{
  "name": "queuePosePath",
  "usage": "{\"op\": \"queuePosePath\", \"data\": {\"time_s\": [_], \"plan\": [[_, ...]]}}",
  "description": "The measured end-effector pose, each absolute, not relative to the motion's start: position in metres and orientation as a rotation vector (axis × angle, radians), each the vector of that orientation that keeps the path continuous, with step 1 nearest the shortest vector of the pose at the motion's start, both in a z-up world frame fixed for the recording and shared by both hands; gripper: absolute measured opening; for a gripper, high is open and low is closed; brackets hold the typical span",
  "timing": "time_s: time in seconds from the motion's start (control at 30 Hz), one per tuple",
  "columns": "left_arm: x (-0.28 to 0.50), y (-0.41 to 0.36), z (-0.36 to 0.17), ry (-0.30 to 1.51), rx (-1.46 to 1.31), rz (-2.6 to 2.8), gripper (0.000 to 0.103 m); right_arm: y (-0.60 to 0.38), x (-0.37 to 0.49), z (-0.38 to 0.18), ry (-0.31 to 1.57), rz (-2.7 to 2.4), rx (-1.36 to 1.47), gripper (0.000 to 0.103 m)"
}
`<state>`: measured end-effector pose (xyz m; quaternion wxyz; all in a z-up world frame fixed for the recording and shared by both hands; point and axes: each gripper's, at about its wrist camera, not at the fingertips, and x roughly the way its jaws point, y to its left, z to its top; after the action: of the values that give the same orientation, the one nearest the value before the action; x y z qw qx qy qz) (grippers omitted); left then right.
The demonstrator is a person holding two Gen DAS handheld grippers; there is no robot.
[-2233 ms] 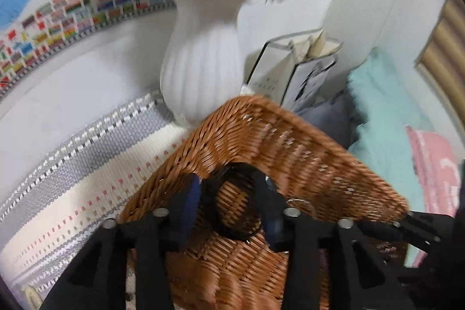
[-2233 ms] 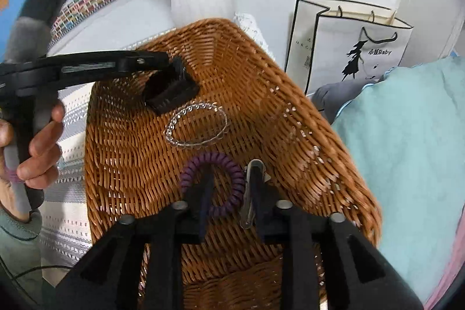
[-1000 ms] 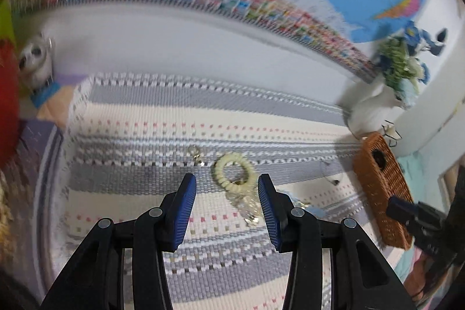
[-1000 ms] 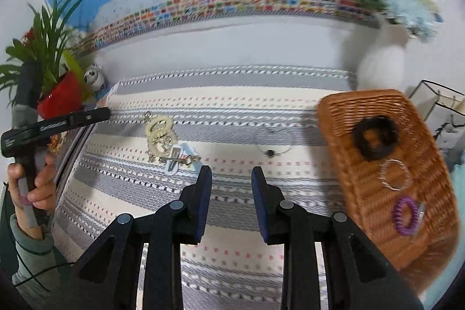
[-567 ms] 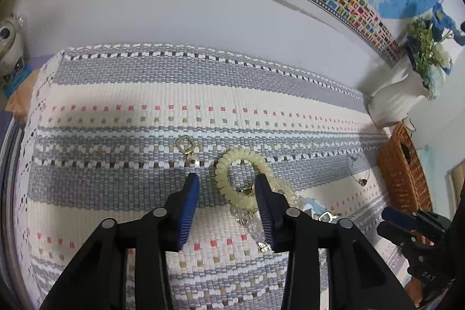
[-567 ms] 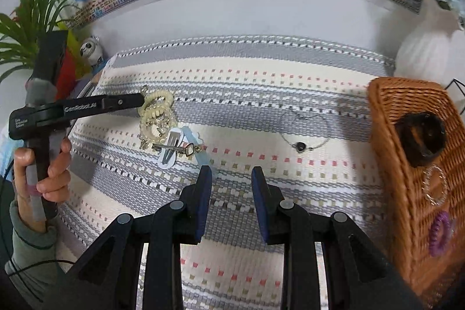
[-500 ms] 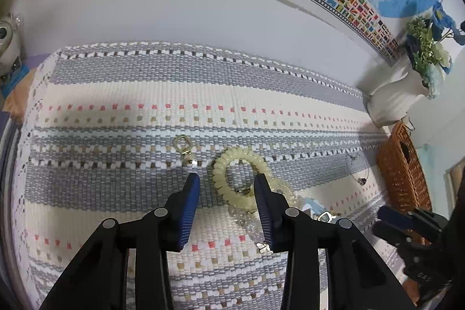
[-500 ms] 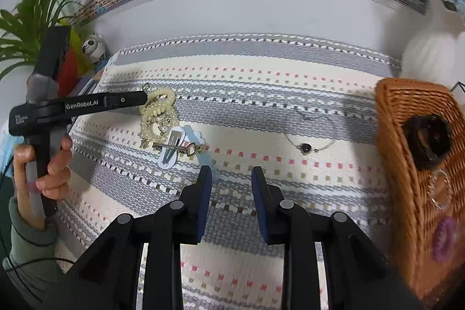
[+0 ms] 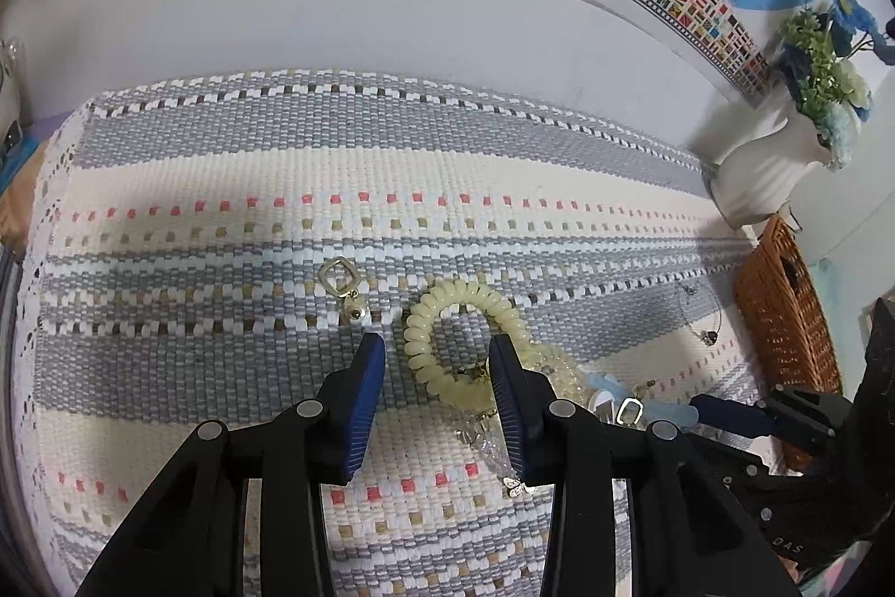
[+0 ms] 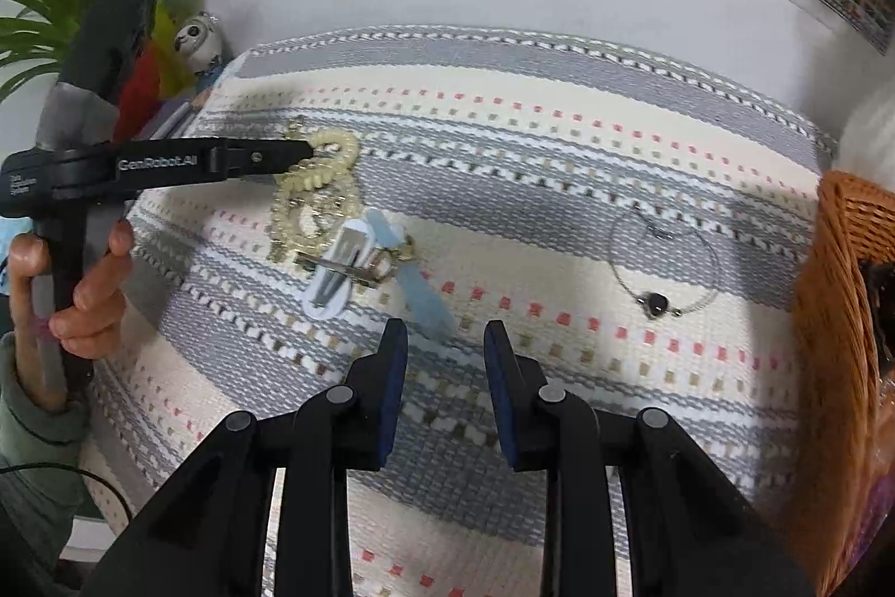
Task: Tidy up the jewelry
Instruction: 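Close the left tool on the cream coil bracelet while the right tool grasps the light blue plastic piece, then carry the cream bracelet in the left tool into the basket while the right tool carries the blue piece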
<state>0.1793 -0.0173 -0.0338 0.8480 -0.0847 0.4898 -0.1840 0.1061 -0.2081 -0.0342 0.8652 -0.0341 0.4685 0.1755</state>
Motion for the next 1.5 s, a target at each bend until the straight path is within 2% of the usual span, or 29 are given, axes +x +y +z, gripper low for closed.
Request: {"op": "queuePosePath", "data": {"time_s": [0.07,0.13,0.2,0.6,0.67,0.7,0.77,0.8,0.83,0.9,1.13,1.5], "plan": [[0.179,-0.015,-0.034,1.031,-0.185,-0.392,0.039,-0.206,0.104,-0.03,0.962,0.383,-0.081,0.032],[0.179,-0.014,-0.034,1.029,-0.186,-0.394,0.039,-0.204,0.103,-0.026,0.948,0.385,-0.1,0.039],[0.178,-0.013,-0.034,1.025,-0.182,-0.394,0.039,-0.201,0.106,-0.026,0.94,0.387,-0.141,0.042],[0.176,-0.015,-0.034,1.012,-0.177,-0.386,0.039,-0.184,0.114,-0.041,0.929,0.386,-0.252,0.041],[0.176,-0.017,-0.034,1.008,-0.16,-0.367,0.028,-0.182,0.112,-0.043,0.918,0.384,-0.271,0.041],[0.175,-0.019,-0.034,1.003,-0.141,-0.351,0.018,-0.181,0.111,-0.043,0.912,0.382,-0.279,0.041],[0.176,-0.02,-0.035,0.998,-0.129,-0.338,0.014,-0.179,0.11,-0.043,0.903,0.38,-0.291,0.037],[0.177,-0.019,-0.035,0.999,-0.132,-0.339,0.013,-0.177,0.109,-0.044,0.9,0.381,-0.296,0.032],[0.178,-0.019,-0.035,1.0,-0.135,-0.337,0.011,-0.175,0.107,-0.043,0.891,0.377,-0.309,0.021],[0.179,-0.019,-0.036,0.998,-0.136,-0.344,0.011,-0.172,0.105,-0.044,0.871,0.345,-0.348,0.015],[0.173,-0.017,-0.032,0.976,-0.142,-0.364,0.01,-0.172,0.097,-0.041,0.853,0.346,-0.339,0.015],[0.141,-0.011,0.011,0.822,-0.12,-0.426,0.01,-0.199,0.056,-0.018,0.823,0.29,-0.288,0.015]]}}
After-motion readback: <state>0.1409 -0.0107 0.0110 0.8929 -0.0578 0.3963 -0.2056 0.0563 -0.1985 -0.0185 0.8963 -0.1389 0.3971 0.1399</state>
